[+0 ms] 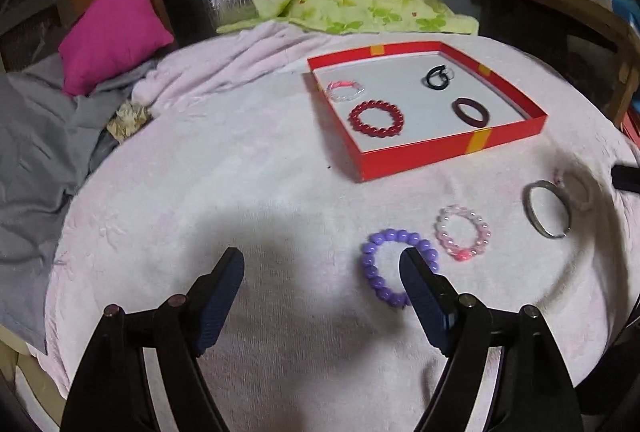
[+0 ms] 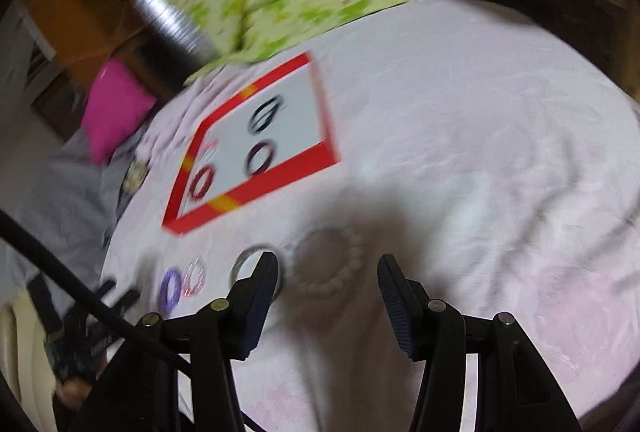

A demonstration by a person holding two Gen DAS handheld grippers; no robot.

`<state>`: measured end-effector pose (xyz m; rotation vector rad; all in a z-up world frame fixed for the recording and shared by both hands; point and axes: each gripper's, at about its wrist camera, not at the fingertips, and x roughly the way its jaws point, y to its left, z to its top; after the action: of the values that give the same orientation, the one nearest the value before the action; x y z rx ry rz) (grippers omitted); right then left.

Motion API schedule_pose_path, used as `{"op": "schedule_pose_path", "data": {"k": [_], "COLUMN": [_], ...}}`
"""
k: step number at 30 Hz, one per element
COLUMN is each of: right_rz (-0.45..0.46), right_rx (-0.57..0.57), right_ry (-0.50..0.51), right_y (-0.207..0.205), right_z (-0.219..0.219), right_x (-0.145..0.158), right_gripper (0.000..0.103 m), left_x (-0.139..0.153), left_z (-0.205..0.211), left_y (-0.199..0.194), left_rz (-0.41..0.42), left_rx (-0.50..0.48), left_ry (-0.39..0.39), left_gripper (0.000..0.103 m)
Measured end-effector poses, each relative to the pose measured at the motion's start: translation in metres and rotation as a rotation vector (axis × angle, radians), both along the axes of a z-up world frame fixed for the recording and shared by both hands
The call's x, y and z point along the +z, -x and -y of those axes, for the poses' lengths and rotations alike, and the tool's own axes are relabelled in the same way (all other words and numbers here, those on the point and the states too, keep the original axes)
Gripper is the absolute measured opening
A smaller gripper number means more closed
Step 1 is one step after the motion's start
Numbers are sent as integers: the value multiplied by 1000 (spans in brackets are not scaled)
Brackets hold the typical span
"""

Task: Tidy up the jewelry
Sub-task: 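Lower the right tool onto the silver bangle and close it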

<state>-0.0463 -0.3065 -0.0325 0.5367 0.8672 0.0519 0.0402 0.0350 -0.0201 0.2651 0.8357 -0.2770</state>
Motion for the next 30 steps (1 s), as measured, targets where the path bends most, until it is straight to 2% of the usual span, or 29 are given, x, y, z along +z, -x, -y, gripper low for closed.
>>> {"op": "schedule_pose_path", "data": {"k": [3, 7, 9, 12, 16, 19, 21, 27, 29, 30], "right_rz": [-49, -75, -86, -111, -98, -109, -106, -91, -108, -125], "right_rx": [62, -25, -56, -49, 11, 8, 11, 144, 188, 202], "right_ry": [-46, 68, 70, 48, 79, 112, 96, 8, 14, 26], "right_y": [-9, -5, -4, -6, -7, -8, -7, -15, -19, -20], "right_z": [-12, -4, 5, 7, -7, -9, -8, -36, -49, -56], "right_x": [-9, -8, -10, -15, -10, -11, -11, -11, -13, -16], "right_gripper": [43, 42, 42, 43, 43, 43, 43, 43, 43, 48], "left_x": [4, -6, -13, -18, -21, -24, -25, -26, -26, -25], "left_z": [0, 2, 2, 5, 9, 9, 8, 11, 12, 13], "left_y": [-2, -11, -15, -13, -6, -6, -9, -9, -9, -9], "left_rz": [-13, -57, -97, -106, -112, -115, -125, -143, -151, -155], "left_rx": [-43, -29, -20, -31, -64, -61, -56, -76, -88, -93], "left_ry": [41, 4, -11, -41, -45, -67, -65, -35, -14, -5], "left_gripper": [80, 80, 80, 80, 81, 81, 81, 81, 81, 81]}}
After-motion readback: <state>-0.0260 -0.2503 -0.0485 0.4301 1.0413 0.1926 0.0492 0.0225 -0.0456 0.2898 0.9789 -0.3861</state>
